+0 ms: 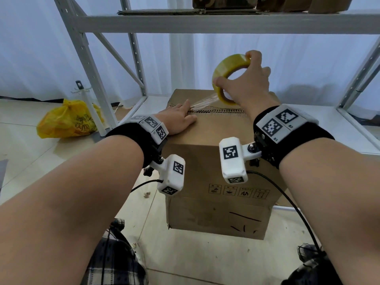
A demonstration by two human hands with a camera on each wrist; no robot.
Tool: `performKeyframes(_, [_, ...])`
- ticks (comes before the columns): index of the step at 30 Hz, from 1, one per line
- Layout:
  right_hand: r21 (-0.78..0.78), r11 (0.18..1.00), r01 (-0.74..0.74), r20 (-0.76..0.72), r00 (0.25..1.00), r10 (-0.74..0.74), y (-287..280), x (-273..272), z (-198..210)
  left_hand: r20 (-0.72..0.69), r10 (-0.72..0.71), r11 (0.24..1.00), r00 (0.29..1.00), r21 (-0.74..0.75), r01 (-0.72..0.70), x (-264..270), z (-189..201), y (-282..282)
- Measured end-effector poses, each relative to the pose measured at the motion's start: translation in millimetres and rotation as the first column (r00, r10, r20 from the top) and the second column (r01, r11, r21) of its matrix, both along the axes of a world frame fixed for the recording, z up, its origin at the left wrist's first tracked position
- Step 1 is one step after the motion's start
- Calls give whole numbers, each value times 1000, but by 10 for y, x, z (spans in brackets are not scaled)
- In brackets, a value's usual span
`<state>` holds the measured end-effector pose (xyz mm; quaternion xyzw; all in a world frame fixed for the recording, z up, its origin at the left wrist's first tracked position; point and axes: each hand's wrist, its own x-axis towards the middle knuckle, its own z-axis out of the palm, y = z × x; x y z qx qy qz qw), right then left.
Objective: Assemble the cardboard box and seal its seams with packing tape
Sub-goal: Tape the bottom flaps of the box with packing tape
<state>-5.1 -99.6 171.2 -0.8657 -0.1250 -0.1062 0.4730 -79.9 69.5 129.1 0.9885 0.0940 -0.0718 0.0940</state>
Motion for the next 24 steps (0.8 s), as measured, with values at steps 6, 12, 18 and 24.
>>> performKeyframes(6, [-166, 983, 82, -19, 996, -87, -313, 121, -120, -40, -51, 996, 998, 72, 54, 31, 22, -39])
performKeyframes(12, [-104, 990, 93, -35, 995, -98, -273, 101, -134, -89, -28, 990, 996, 133, 40, 99, 39, -104])
performKeyframes(18, [63, 996, 64, -127, 990, -55, -234, 76, -109, -70, -7, 989, 998, 147, 17, 107, 25, -148])
performKeyframes(24, [362, 929, 72, -280, 959, 35, -11, -38, -131, -77, 11, 993, 997, 122, -2, 45, 7, -126])
